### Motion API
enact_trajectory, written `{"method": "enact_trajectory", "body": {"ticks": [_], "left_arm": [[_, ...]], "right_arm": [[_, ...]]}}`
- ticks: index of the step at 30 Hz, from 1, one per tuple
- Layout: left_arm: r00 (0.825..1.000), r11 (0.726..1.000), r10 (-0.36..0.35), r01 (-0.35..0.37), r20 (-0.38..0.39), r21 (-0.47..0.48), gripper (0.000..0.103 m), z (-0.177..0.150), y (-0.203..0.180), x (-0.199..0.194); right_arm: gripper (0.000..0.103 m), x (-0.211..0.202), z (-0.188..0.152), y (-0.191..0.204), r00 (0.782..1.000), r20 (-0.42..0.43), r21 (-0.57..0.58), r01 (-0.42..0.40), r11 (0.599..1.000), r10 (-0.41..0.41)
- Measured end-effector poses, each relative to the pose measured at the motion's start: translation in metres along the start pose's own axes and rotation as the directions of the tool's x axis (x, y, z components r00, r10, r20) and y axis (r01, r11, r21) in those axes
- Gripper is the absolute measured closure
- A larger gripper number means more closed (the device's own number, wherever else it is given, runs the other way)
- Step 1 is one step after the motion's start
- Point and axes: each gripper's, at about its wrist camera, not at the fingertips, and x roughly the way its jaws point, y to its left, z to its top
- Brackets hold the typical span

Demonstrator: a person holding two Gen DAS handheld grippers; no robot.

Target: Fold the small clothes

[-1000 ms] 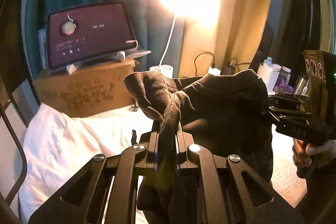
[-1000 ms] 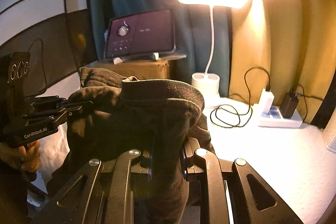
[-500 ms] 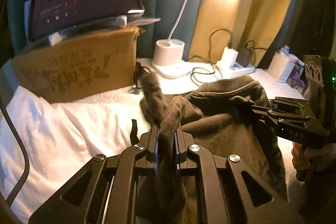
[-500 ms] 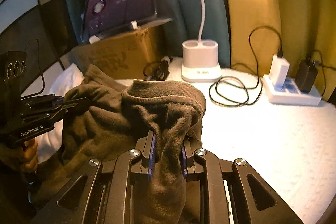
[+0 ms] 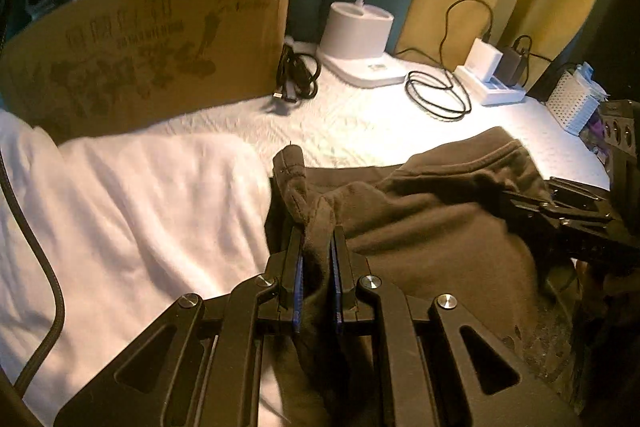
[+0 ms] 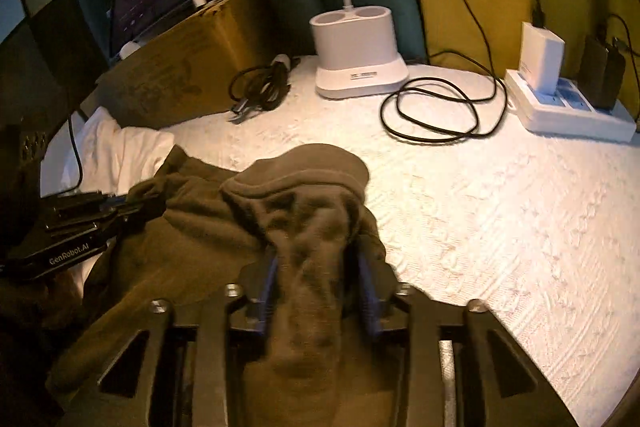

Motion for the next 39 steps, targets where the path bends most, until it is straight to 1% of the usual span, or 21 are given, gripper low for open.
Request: {"method": "enact_trajectory", "body": {"ticks": [3,5,8,15,17,22,26,35,36,38,39], "left_arm": [[1.000,1.000,-0.002,0.002,-0.016,-0.012,0.093,-0.001,0.002,0.003],[1.000,1.000,-0.001,0.000,-0.022,-0.017,0.091,-0.001,0.003,0.005],[1.000,1.000,0.000,0.000,-0.022,-0.021,0.090,-0.002,0.005,0.005],[0.999,0.999,0.034,-0.034,-0.025,0.001,0.089,-0.002,0.000,0.006],[0.999,0.999,0.043,-0.043,-0.026,0.008,0.089,-0.002,-0.001,0.006],[0.996,0.996,0.081,-0.080,-0.026,0.043,0.088,-0.002,-0.007,0.008],[0.993,0.991,0.117,-0.116,-0.006,0.065,0.088,-0.002,-0.013,0.002],[0.989,0.986,0.147,-0.149,0.035,0.075,0.089,-0.007,-0.019,-0.022],[0.987,0.984,0.155,-0.158,0.041,0.082,0.089,-0.008,-0.021,-0.025],[0.979,0.973,0.193,-0.200,0.067,0.114,0.088,-0.011,-0.029,-0.033],[0.978,0.971,0.194,-0.202,0.077,0.126,0.088,-0.012,-0.033,-0.036]], "right_arm": [[0.058,-0.004,0.001,-0.004,1.000,0.003,0.017,-0.003,1.000,0.003],[0.051,-0.006,0.001,-0.005,1.000,0.007,0.019,0.013,1.000,-0.013],[0.044,-0.009,0.001,-0.005,0.999,0.013,0.011,0.048,0.999,-0.048],[0.040,-0.005,-0.006,-0.005,0.992,0.002,-0.029,0.128,0.991,-0.128],[0.037,-0.003,-0.009,-0.006,0.989,0.002,-0.036,0.145,0.989,-0.145],[0.036,-0.007,-0.012,-0.006,0.986,0.010,-0.047,0.169,0.984,-0.169],[0.036,-0.015,-0.014,-0.005,0.983,0.015,-0.040,0.183,0.982,-0.183],[0.034,-0.035,-0.021,-0.003,0.976,0.032,-0.027,0.217,0.976,-0.216],[0.034,-0.037,-0.022,-0.002,0.975,0.035,-0.026,0.221,0.975,-0.220],[0.034,-0.042,-0.024,0.000,0.972,0.042,-0.022,0.231,0.973,-0.230],[0.034,-0.045,-0.024,0.001,0.971,0.047,-0.020,0.237,0.971,-0.235]]}}
